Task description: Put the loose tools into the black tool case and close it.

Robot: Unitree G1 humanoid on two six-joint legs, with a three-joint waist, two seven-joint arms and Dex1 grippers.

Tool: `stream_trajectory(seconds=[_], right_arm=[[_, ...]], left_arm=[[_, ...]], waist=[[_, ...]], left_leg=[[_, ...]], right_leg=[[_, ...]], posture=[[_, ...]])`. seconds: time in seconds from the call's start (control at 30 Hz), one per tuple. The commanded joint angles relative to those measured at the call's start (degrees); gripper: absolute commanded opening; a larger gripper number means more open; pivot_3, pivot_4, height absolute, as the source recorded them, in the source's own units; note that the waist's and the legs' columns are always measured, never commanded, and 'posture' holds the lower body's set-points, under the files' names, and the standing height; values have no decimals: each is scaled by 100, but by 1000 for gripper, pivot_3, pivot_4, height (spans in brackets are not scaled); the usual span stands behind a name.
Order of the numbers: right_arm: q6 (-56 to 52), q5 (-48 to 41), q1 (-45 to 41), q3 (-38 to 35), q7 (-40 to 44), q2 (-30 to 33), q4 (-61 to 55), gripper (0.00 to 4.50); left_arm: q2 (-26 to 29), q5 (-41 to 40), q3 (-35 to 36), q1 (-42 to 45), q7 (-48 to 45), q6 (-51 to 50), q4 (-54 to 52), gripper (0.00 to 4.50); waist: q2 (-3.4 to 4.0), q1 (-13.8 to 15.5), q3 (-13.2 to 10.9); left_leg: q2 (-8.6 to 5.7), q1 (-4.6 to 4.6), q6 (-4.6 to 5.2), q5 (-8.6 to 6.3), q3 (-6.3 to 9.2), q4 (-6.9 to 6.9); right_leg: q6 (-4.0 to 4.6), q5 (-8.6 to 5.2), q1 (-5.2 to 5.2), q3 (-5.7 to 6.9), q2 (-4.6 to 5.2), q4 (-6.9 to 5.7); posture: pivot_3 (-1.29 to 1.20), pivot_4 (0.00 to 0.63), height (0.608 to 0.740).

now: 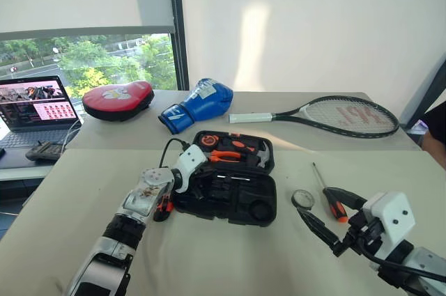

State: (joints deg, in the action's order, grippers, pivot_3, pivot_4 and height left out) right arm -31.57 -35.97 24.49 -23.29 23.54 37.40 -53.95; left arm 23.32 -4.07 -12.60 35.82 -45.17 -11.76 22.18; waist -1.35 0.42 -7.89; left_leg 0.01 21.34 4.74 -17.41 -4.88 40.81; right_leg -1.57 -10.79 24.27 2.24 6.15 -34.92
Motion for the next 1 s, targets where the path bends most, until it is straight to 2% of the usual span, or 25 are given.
stream_trajectory(seconds=[0.03, 0.27, 0.37, 0.47, 0.5, 0.53, 0.57, 0.6, 0.63, 0.7, 0.87, 0.9, 1.0], right_arm=[[60, 46, -22, -64, 19, -35, -70, 4500], [80, 64, -90, 7, 3, -66, -112, 4500], [-152, -59, -152, 63, -117, 4, -303, 4500], [-470, 171, -323, 77, -410, 127, -309, 4500], [-595, 182, -321, 43, -458, 169, -300, 4500], [-896, -16, -466, 44, -432, 320, -169, 4500], [-1235, -428, -726, -24, -498, 356, 79, 4500], [-1474, -567, -949, -65, -561, 417, 252, 4500], [-1538, -523, -1084, -95, -540, 522, 355, 4500], [-1776, -525, -1310, -148, -589, 658, 500, 4500], [-3026, -1324, -2078, -427, -719, 899, 1401, 4500], [-3343, -1350, -2420, -315, -762, 1010, 1759, 4500], [-3780, -1028, -2798, 13, -683, 1506, 2468, 4500]], left_arm=[[275, 360, -30, -125, 70, -20, 542, 21], [206, 352, -153, -336, -88, -32, 464, 21], [-103, -780, 658, -420, -278, -265, -268, 21], [62, -1534, 1077, -539, -615, -956, -1219, 21], [116, -1689, 1133, -598, -678, -1140, -1487, 516], [236, -1937, 1222, -638, -814, -1400, -1798, 680], [435, -2254, 1325, -691, -1034, -1716, -2171, 1069], [614, -2519, 1405, -742, -1217, -1986, -2484, 1479], [766, -2734, 1454, -809, -1343, -2209, -2791, 1638], [1095, -3139, 1484, -952, -1639, -2599, -3315, 2441], [1839, -3990, 1514, -1348, -2136, -3351, -4450, 4208], [2016, -4022, 1483, -1419, -2312, -3344, -4580, 4414], [2178, -4094, 1399, -1663, -2337, -3323, -5025, 4414]], waist=[[2, -10, 1], [11, -14, 8], [16, -31, 9], [3, -11, 0], [2, 7, 0], [2, 21, -1], [2, 26, -1], [-7, 21, -8], [-10, 16, -14], [-3, 23, -18], [-3, 46, -24], [-5, 37, -29], [4, 32, -40]], left_leg=[[2, -2, -2, 1, 0, -1], [10, -7, -10, 4, -1, -4], [10, -7, -12, 3, -2, -7], [19, 19, -17, 4, -2, -8], [19, 43, -21, 7, -2, -8], [16, 68, -26, 10, -1, -6], [8, 96, -47, 24, -1, -2], [2, 97, -70, 37, -1, 0], [1, 97, -69, 37, 0, -1], [-4, 99, -60, 32, 0, 0], [-12, 99, -38, 18, 0, -2], [-13, 100, -38, 18, 0, -2], [-17, 100, -36, 18, -6, 4]], right_leg=[[0, 0, 0, -1, 1, -1], [1, 0, -1, -2, 1, -1], [1, 0, 1, -4, 2, 0], [26, 6, 28, 3, 5, -2], [27, 7, 47, 4, 5, -3], [28, 7, 71, 6, 5, -6], [30, 10, 96, 6, 0, -8], [30, 10, 96, 9, -11, -11], [31, 10, 92, 10, -10, -7], [32, 9, 93, 10, -5, -3], [54, -19, 86, 10, -4, 1], [53, -19, 86, 9, -5, 3], [59, -22, 84, 6, -6, 4]], posture=[[0, 150, 740], [0, 150, 740], [0, 150, 740], [0, 150, 740], [0, 150, 740], [0, 150, 740], [0, 150, 740], [0, 150, 740], [0, 150, 740], [0, 150, 740], [0, 150, 740], [0, 150, 740], [0, 150, 740]])
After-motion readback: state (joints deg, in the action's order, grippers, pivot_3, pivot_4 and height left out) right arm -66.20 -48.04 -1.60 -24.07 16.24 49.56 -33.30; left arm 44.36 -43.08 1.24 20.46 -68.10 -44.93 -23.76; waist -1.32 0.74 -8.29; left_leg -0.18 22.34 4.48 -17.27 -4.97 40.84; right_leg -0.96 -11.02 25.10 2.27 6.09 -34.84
